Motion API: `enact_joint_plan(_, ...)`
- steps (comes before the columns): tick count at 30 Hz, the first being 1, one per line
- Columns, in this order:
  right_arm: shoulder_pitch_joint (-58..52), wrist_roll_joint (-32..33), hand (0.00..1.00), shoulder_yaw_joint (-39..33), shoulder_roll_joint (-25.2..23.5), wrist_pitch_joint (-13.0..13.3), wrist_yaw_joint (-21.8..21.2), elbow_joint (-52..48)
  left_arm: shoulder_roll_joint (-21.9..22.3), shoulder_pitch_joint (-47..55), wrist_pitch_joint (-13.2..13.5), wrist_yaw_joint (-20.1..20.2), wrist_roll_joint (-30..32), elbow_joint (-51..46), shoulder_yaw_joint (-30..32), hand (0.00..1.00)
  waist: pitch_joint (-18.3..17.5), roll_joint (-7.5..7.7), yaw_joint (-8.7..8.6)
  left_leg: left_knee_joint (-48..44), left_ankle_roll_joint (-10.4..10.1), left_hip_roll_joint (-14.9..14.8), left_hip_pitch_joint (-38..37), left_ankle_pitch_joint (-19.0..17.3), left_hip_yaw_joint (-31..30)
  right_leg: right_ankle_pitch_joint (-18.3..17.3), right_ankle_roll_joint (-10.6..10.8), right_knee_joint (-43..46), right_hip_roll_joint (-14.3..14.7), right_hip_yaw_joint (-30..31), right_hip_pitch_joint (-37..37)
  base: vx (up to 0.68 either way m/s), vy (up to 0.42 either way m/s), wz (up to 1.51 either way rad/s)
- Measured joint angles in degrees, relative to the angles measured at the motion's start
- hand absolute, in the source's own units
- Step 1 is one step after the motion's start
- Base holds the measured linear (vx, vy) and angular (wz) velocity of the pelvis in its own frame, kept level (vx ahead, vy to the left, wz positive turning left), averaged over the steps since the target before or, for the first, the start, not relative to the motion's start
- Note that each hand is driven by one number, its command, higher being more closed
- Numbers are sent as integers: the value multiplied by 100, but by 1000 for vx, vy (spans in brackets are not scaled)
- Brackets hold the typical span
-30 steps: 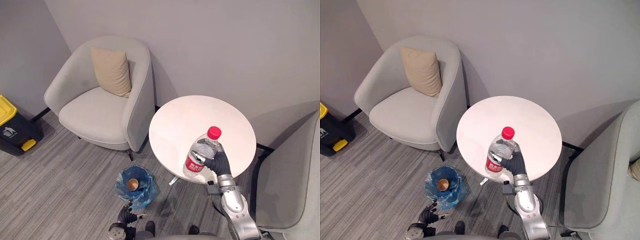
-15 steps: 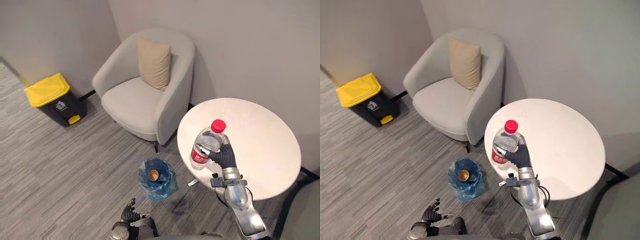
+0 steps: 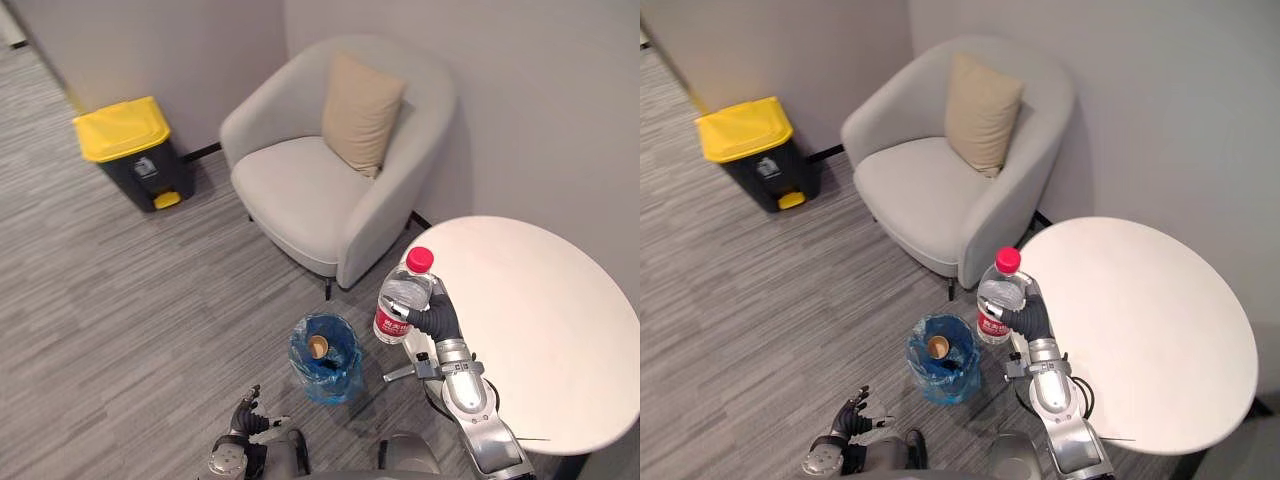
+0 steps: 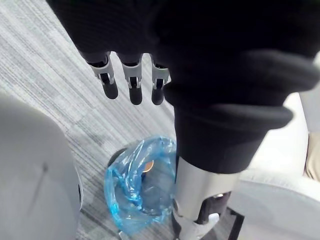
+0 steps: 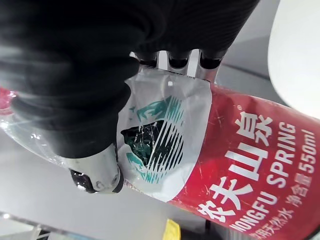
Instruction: Gather rubbish on tea table into small bin, then transfer packed bag to large trash can.
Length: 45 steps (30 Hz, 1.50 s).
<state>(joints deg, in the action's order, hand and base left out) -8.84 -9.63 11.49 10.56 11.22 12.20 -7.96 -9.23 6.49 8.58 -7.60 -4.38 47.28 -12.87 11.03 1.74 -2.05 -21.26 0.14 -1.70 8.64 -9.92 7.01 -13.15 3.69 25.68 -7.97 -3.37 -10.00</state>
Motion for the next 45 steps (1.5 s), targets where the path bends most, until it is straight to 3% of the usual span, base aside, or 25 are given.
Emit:
enact_joint_plan(2, 0, -1, 100, -15, 100, -6, -10, -1, 81, 45, 69, 11, 2, -66, 3, 0, 28, -199, 169, 92, -21, -117, 71, 7, -55, 94, -49, -298, 128, -97, 102, 135, -40, 16)
enact_joint_plan(12, -66, 5, 100, 78, 39, 3, -179, -13, 73, 82, 82, 132, 15, -65, 12, 0, 32, -192, 286, 554, -126, -81, -191, 178, -221, 400, -31, -1104, 171, -303, 625, 31, 10, 9)
enact_joint_plan(16, 320, 22, 100, 660, 120, 18, -254, 36, 67, -24, 86, 132, 44, -53, -2, 0, 210, -242, 291, 542, -132, -12, -1, 343, -392, 421, -34, -1053, 109, -523, 547, -83, 5, 31)
enact_joint_plan(21, 1709, 67, 100, 1418, 119, 119, -346, 853, 60, -498, 91, 106, 39, -42, -1, 0, 808, -364, 384, 302, -198, -18, 744, 572, -548, 359, -138, -365, 62, -688, -257, -213, -33, 23)
enact_joint_plan(26, 2315, 54, 100, 1618, 211, 70, -347, 1238, 43, -918, 128, 71, 4, -93, 115, 0, 1228, -423, 451, -264, -201, -12, 1639, 573, -524, 97, -183, 573, -164, -826, -1188, -213, -34, 29)
enact_joint_plan(30, 2699, 29, 100, 1633, 225, 46, -234, 1512, 27, -1037, 139, -119, -85, -209, 258, 0, 1289, -433, 465, -730, -161, -19, 2366, 538, -536, -1, -201, 1083, -236, -831, -1888, -146, 5, 10)
enact_joint_plan(33, 2940, -9, 100, 1529, 211, -60, -64, 1597, 103, -1160, 142, -159, -218, -444, 449, 0, 1396, -468, 466, -1216, -48, -38, 3014, 424, -502, -158, -192, 1589, -343, -848, -2498, -133, -7, 14)
enact_joint_plan(37, 3329, -28, 100, 1212, 199, -124, 195, 1610, 139, -1482, 172, -248, -219, -862, 508, 0, 1562, -503, 494, -1825, 4, -344, 4034, 380, -124, -344, -205, 2299, -499, -896, -3467, -109, -76, 20)
enact_joint_plan(40, 3699, -112, 100, 955, 208, -172, 347, 1643, 236, -1813, 193, -265, -219, -1034, 696, 0, 1683, -508, 605, -2232, 16, -351, 4695, 371, -164, -428, -271, 2758, -551, -861, -4131, -84, -54, 9)
enact_joint_plan(45, 4445, -200, 100, 492, 237, -300, 643, 2134, 225, -2150, 211, -314, -224, -1580, 937, 0, 1861, -491, 646, -2767, 21, -360, 5753, 370, -237, -569, -341, 3423, -633, -822, -5191, -73, -52, 7)
